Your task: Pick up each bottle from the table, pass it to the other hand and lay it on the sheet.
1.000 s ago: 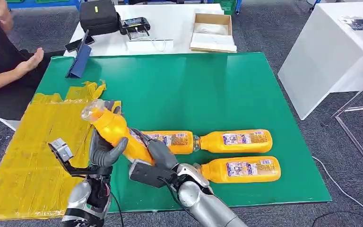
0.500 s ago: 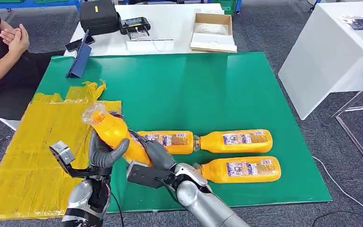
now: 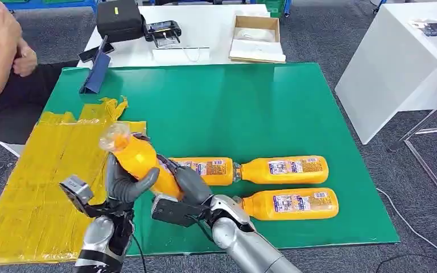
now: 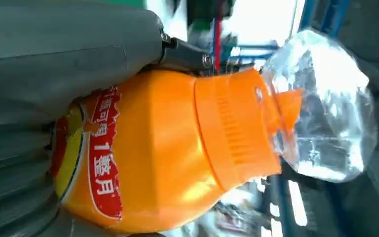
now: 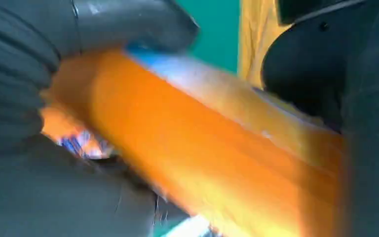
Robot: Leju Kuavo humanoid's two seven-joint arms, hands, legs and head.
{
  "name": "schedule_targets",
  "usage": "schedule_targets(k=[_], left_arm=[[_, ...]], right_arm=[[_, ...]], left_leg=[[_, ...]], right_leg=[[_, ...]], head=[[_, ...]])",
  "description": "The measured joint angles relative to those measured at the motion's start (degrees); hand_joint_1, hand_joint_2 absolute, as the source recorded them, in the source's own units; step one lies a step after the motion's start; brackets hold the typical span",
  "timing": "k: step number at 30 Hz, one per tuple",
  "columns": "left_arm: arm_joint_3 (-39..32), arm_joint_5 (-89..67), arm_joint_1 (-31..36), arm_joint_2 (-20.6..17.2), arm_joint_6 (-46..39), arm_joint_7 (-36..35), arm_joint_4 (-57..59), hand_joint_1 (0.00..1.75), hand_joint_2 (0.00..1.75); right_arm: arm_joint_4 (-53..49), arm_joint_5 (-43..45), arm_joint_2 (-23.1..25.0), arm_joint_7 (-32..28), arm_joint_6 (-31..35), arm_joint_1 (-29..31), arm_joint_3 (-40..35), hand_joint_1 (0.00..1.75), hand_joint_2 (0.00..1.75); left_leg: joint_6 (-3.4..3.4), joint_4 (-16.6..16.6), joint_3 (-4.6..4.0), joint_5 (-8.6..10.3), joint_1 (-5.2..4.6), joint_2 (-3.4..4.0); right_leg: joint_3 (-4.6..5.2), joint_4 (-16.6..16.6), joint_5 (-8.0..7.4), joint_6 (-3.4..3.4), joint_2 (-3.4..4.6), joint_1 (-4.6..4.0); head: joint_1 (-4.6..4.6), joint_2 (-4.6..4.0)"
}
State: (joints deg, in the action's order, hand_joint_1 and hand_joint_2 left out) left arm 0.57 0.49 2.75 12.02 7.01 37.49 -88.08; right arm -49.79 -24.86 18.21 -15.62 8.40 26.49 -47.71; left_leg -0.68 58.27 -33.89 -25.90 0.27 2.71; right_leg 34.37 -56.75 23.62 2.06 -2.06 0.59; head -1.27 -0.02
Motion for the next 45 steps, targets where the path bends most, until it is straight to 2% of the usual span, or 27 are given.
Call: schedule_targets(k=[3,5,7,9,13,21,25,28,31,36,45], left_arm=[[-0.9,-8.2,1.8,-1.4,-8.5,1.7,-2.4,1.75,1.75],[-2.4,-18.8,4.2,-2.8,-17.6,2.1,-3.7,1.75,1.75],[-3.4,-34.0,6.7,-4.3,-30.3,1.1,-4.0,1.75,1.75],[-3.8,-45.3,8.5,-6.1,-38.4,-1.3,-3.9,1.75,1.75],[-4.6,-61.8,10.7,-8.6,-45.9,-6.9,-1.2,1.75,1.75],[-5.2,-69.2,11.7,-10.3,-46.9,-9.3,2.6,1.75,1.75],[-4.5,-84.6,13.7,-12.3,-46.8,-19.6,9.9,1.75,1.75],[-3.6,-87.2,17.3,-14.4,-45.1,-25.4,19.3,1.75,1.75],[-2.8,-86.8,20.6,-16.7,-43.5,-26.2,28.0,1.75,1.75],[-1.7,-86.8,23.3,-18.8,-41.6,-26.5,36.1,1.75,1.75],[-0.5,-86.1,24.1,-22.0,-37.9,-26.6,45.5,1.75,1.75]], right_arm=[[-4.0,-3.7,-2.0,-1.0,5.3,-1.2,1.5,0.00,1.75],[-8.6,-6.2,-3.5,-2.2,7.5,-2.1,4.2,0.00,1.75],[-11.7,-5.2,-4.7,-2.3,5.0,-2.4,6.7,0.00,1.75],[-13.0,-3.8,-5.9,-2.5,2.0,-2.5,8.4,0.00,1.75],[-13.5,-3.4,-7.4,-3.2,-0.5,-2.6,9.8,0.00,1.75],[-13.6,-3.4,-8.6,-3.2,-1.1,-2.8,10.3,0.00,1.75],[-13.6,-3.3,-9.0,-2.7,-2.5,-2.8,10.2,0.00,1.75],[-13.6,-4.3,-9.5,-1.6,-3.6,-3.2,9.7,0.00,1.75],[-13.6,-5.1,-9.9,-0.7,-4.2,-3.6,8.8,0.00,1.75],[-13.6,-5.2,-10.5,-0.1,-4.6,-3.8,8.0,0.00,1.75],[-13.6,-5.6,-11.1,1.1,-4.6,-3.8,8.0,0.00,1.75]], left_leg=[[0.00,0.0,-0.01,0.02,0.01,-0.02],[0.00,0.0,0.00,0.02,0.00,-0.01],[0.00,0.0,0.02,0.03,0.01,-0.03],[-0.01,0.0,0.03,0.04,0.01,-0.04],[-0.01,0.0,0.04,0.04,0.00,-0.01],[-0.01,0.0,0.00,0.03,-0.01,-0.01],[-0.01,0.0,0.01,0.04,0.00,-0.02],[0.06,0.0,0.03,0.10,0.00,0.04],[0.09,0.0,0.02,0.12,0.01,0.03],[0.10,0.0,-0.02,0.12,0.03,0.02],[0.09,0.0,-0.10,0.11,0.02,0.02]], right_leg=[[0.01,0.0,0.00,0.00,-0.01,-0.01],[0.00,0.0,-0.02,0.00,0.00,-0.01],[-0.04,0.0,-0.02,0.00,-0.01,-0.02],[-0.05,0.0,-0.02,0.00,-0.01,-0.01],[-0.05,0.0,-0.02,0.00,0.00,-0.01],[-0.01,0.0,-0.01,0.00,-0.01,0.00],[0.01,0.0,-0.02,0.00,-0.01,0.00],[0.00,0.0,-0.04,-0.02,0.01,-0.03],[0.01,-0.1,-0.04,-0.02,0.01,-0.05],[0.03,-0.1,-0.03,-0.01,0.01,-0.04],[0.10,-0.1,-0.03,-0.01,0.00,-0.01]], head=[[0.04,0.00],[-0.04,0.00],[0.00,0.00],[-0.02,0.00],[0.00,0.00],[-0.02,0.00],[0.00,0.00],[0.00,0.00],[-0.02,0.00],[0.00,0.00],[0.00,0.00]])
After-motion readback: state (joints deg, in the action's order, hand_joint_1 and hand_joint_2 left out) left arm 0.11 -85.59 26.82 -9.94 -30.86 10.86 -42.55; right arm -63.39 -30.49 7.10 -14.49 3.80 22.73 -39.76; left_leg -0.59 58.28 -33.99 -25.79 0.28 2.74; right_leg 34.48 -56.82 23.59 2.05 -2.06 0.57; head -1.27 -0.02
